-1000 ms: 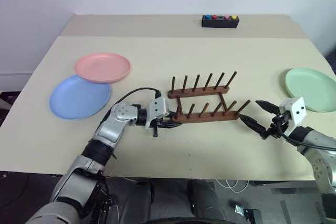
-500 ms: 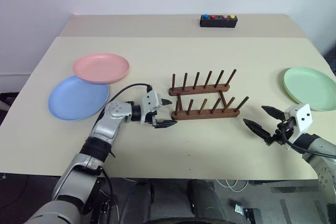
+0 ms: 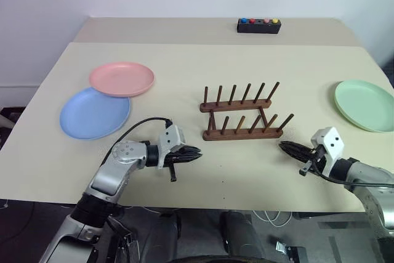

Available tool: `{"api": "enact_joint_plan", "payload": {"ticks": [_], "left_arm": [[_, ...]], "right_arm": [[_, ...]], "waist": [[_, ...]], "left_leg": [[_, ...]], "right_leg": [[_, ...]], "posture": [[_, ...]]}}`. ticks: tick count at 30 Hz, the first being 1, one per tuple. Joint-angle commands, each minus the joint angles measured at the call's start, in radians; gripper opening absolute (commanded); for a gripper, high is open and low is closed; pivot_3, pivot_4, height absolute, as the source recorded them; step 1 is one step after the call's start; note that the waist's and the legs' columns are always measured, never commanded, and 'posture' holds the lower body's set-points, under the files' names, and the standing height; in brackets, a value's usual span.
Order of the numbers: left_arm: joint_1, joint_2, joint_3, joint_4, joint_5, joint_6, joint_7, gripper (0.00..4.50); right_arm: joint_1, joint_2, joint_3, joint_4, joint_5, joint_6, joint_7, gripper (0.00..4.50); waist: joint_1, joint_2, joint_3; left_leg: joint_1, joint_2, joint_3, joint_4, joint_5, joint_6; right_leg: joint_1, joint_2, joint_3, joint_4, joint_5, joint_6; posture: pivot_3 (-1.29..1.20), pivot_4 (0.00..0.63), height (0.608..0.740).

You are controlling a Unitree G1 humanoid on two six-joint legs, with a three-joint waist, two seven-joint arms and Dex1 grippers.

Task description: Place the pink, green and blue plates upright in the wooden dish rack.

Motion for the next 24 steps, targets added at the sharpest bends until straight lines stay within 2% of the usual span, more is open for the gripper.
{"api": "enact_joint_plan", "payload": {"ticks": [1, 14, 24], "left_arm": [[-0.044, -0.064, -0.024, 0.024, 0.048, -0.026, 0.097, 0.37], [-0.092, -0.123, 0.016, 0.163, 0.102, -0.113, 0.261, 0.37], [-0.085, -0.126, 0.025, 0.194, 0.101, -0.143, 0.281, 0.37]], "right_arm": [[-0.051, 0.015, 0.049, 0.032, -0.070, -0.028, -0.043, 0.03], [-0.177, 0.073, 0.098, 0.180, -0.168, -0.125, -0.118, 0.03], [-0.193, 0.081, 0.095, 0.229, -0.169, -0.179, -0.106, 0.03]], "waist": [[0.001, 0.000, 0.000], [-0.003, 0.000, 0.000], [-0.003, 0.000, 0.000]], "left_leg": [[0.000, 0.000, 0.000, 0.000, 0.000, 0.000], [0.001, 0.000, 0.000, 0.000, 0.000, 0.000], [0.001, 0.000, 0.000, 0.000, 0.000, 0.000]], "right_leg": [[0.000, 0.000, 0.000, 0.000, 0.000, 0.000], [0.001, 0.000, 0.000, 0.000, 0.001, 0.000], [0.001, 0.000, 0.000, 0.000, 0.002, 0.003]], "posture": [[0.00, 0.150, 0.734], [0.00, 0.150, 0.734], [0.00, 0.150, 0.734]]}}
